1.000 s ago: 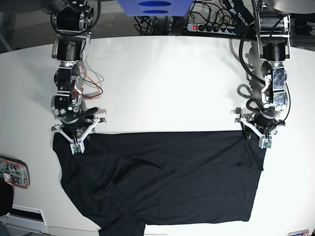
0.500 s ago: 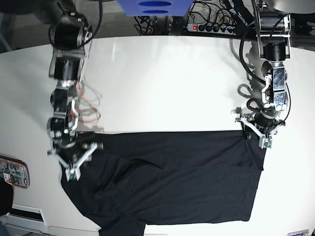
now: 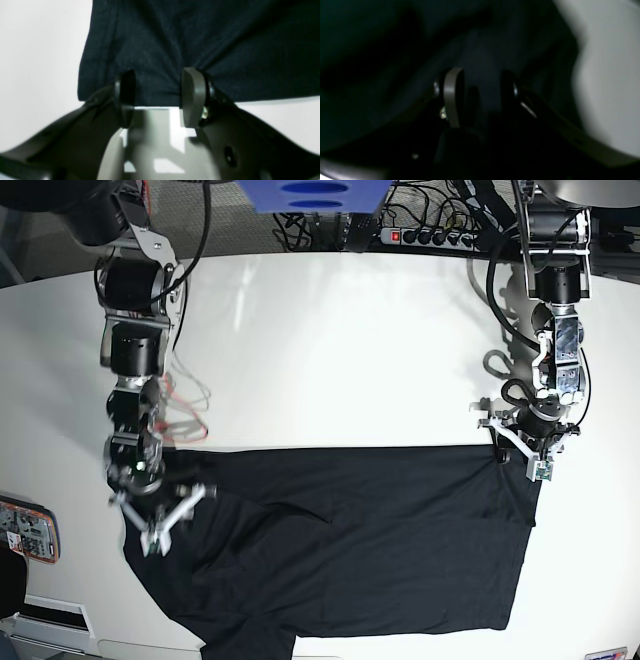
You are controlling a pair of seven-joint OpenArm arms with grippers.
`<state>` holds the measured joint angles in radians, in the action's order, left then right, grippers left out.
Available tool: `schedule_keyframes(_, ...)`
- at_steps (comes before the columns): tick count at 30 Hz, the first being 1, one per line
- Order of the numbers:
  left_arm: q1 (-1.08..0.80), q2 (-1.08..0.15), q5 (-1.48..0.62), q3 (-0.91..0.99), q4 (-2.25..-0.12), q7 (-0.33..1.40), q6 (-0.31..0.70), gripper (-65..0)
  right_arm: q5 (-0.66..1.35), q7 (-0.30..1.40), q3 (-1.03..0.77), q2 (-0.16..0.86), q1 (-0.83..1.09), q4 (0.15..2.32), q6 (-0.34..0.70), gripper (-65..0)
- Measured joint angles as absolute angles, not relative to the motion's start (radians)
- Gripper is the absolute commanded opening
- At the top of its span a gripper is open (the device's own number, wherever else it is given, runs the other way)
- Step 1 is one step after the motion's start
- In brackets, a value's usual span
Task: Fold the T-shirt properly
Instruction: 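Drag the grasped edge toward the robot with both grippers, then pull the held shirt edge further toward the robot with both grippers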
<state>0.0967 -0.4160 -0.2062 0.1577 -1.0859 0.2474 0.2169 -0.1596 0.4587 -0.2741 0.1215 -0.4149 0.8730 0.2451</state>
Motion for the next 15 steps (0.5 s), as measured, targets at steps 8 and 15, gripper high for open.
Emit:
schedule_keyframes(8, 0.038, -0.416, -0.195, 0.158, -1.164, 0.268, 0.209, -37.5, -0.157, 0.357, -0.274, 0.121, -0.326, 0.88, 0.24, -42.8)
schedule_keyframes(15, -0.029, -0.42, -0.19, 0.16, -1.245, 0.278, 0.206, -37.5, -0.135, 0.32, -0.275, 0.122, -0.28, 0.896, 0.239, -42.8)
